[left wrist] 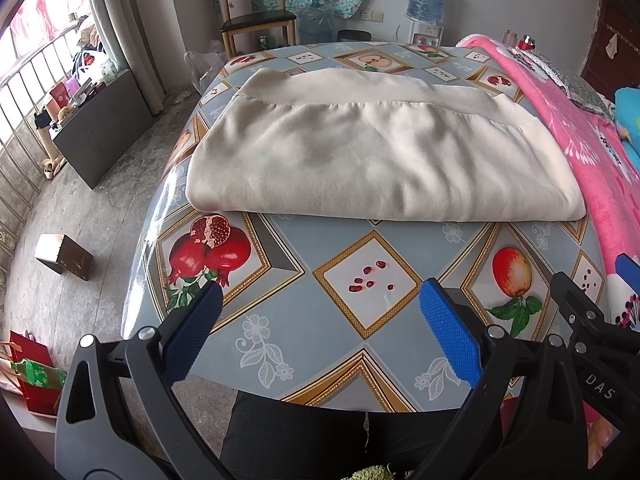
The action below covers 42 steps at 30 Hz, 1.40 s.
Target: Fold large clothes
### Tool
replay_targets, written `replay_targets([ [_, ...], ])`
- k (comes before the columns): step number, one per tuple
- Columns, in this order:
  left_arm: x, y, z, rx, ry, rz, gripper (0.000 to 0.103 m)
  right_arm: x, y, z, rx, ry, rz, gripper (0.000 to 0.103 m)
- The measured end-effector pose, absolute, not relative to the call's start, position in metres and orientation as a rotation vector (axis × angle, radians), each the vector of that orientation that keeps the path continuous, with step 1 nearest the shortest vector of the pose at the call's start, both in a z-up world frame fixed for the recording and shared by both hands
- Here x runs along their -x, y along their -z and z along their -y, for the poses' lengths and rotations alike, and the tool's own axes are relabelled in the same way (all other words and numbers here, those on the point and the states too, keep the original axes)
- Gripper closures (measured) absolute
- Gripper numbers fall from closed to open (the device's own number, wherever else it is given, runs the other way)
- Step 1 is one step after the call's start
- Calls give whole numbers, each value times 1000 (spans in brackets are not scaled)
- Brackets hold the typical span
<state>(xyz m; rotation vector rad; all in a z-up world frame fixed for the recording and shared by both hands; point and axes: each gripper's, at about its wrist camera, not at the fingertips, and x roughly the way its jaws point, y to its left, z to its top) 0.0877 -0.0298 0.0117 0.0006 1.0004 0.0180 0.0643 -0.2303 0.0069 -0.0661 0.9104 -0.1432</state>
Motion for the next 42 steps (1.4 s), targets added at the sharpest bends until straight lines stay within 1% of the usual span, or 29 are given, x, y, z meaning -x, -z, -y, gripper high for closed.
replay_targets([
  [42, -88, -13, 30, 0, -16, -997, 8, -64, -8, 227, 79, 139, -908, 6],
])
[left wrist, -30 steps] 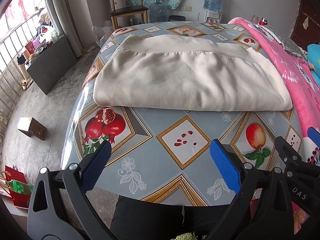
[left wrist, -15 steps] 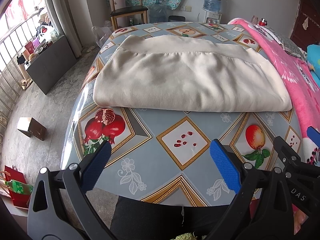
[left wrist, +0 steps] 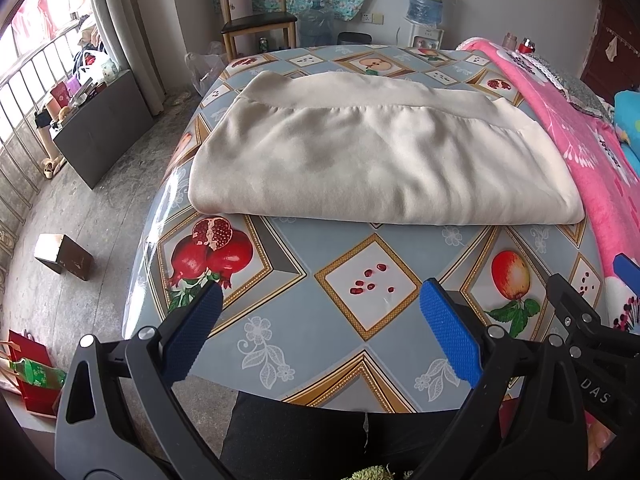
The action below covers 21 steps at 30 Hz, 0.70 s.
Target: Fold large clothes
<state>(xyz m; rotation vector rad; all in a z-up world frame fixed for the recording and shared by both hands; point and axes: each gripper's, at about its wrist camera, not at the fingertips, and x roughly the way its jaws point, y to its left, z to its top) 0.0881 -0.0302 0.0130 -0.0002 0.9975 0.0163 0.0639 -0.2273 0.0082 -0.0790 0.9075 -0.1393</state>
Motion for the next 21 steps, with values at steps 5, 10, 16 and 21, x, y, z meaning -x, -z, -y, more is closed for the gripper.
replay_targets([
  [5, -88, -13, 30, 1, -17, -998, 8, -64, -8, 228, 78, 139, -908, 6],
  [10, -88, -14, 30, 1, -16, -998, 8, -64, -8, 228, 79, 139, -907, 6],
  [16, -88, -13, 30, 1, -17, -996, 8, -63, -8, 228, 79, 140, -907, 6],
  [21, -88, -13, 30, 0, -17, -996, 8, -64, -8, 228, 79, 139, -908, 6],
])
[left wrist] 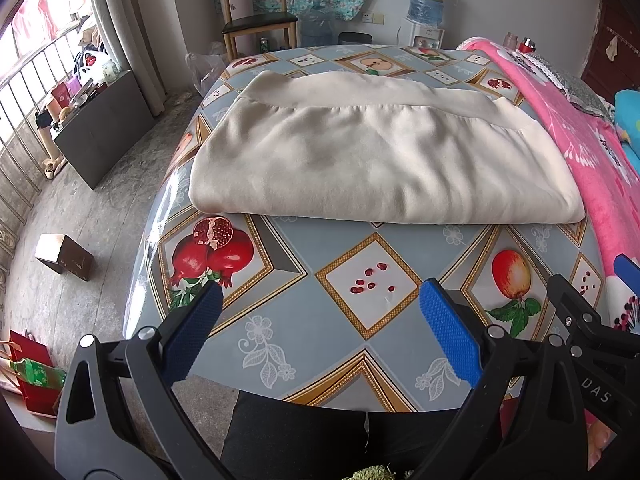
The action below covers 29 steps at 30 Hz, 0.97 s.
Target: Fold large clothes
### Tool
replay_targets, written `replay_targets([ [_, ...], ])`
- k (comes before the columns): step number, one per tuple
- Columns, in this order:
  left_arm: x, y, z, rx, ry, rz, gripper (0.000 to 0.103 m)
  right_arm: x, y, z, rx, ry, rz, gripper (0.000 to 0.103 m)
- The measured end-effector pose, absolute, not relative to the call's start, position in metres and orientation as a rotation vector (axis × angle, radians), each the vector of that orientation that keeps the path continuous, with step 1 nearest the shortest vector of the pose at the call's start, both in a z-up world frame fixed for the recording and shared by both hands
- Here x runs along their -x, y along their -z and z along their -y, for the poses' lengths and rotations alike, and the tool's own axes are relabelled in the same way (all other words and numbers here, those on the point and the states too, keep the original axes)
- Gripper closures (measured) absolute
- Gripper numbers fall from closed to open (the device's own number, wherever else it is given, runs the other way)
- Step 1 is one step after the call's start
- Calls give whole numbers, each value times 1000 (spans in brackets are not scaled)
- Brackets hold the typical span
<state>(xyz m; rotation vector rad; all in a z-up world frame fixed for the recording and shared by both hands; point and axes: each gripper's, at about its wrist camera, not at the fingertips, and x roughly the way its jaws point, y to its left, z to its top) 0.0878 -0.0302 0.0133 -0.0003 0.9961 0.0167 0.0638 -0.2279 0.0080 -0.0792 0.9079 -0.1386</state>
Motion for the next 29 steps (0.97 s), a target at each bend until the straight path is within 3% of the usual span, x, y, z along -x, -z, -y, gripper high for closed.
replay_targets([
  [29, -88, -18, 32, 1, -16, -1001, 8, -64, -8, 228, 80, 139, -910, 6],
])
